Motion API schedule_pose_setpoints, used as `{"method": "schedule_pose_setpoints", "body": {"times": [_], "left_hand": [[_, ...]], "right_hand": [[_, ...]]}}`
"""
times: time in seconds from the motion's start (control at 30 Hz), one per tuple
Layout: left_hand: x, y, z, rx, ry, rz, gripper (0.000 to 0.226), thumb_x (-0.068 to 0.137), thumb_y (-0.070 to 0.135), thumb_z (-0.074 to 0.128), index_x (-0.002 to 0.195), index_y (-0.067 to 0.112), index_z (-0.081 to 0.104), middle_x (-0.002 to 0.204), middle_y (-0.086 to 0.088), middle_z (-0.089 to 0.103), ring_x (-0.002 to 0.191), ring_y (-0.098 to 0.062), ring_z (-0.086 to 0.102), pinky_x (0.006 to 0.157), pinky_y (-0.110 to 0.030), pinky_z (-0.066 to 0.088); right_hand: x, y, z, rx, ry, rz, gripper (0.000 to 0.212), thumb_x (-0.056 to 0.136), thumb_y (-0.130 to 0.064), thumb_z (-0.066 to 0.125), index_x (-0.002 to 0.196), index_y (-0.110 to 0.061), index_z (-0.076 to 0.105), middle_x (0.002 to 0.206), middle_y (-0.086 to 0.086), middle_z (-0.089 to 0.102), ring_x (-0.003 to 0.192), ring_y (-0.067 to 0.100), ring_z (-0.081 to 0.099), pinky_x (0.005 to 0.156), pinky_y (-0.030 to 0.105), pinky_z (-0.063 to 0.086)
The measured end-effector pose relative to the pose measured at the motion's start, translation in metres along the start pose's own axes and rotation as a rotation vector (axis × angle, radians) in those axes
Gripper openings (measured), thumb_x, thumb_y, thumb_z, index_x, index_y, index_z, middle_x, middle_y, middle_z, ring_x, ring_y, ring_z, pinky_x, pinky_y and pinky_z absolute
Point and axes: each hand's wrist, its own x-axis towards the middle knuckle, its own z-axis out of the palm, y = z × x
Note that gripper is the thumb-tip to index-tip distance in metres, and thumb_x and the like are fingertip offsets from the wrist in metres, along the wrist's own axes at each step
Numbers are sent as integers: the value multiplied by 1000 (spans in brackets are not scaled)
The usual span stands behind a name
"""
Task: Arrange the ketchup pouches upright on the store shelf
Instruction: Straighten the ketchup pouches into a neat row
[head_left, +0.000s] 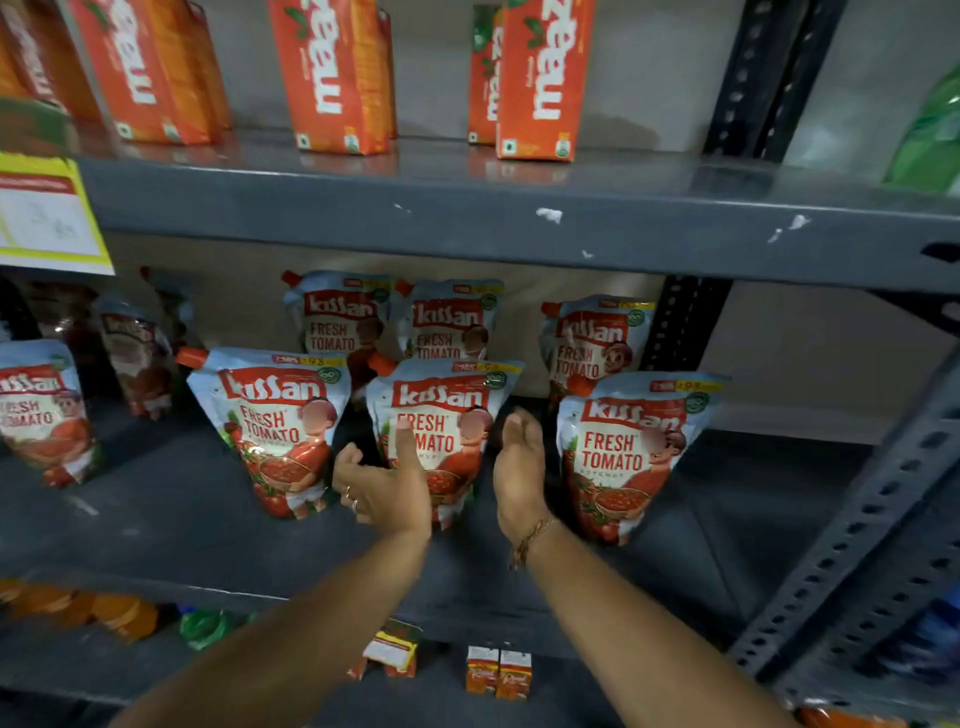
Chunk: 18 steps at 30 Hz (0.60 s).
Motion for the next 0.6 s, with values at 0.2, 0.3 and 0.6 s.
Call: {"method": "schedule_pose_setpoints", "body": {"times": [0.2,0.3,0.6], "left_hand": [[37,24,-6,-102,-257,117,44,85,39,64,117,9,58,116,-9,66,103,-20,63,91,-37,51],[45,27,1,-121,-334,112,23,84,43,62,80,21,59,95,-15,71,88,-31,70,79,-44,58],[44,29,15,-168,-389,87,28,91,36,57,99,10,56,81,1,66,77,-19,66,67,-31,56]], "right_hand": [[23,-11,25,253,-13,105,26,99,-17,38,115,-5,55,113,19,65,76,18,64,67,31,54],[23,-12,27,364,6,128,29,98,-19,39,118,-4,54,104,16,67,76,22,67,67,34,57],[27,-18,25,348,68,15,35,99,-19,39,126,1,48,91,6,65,81,20,65,76,37,55]]}}
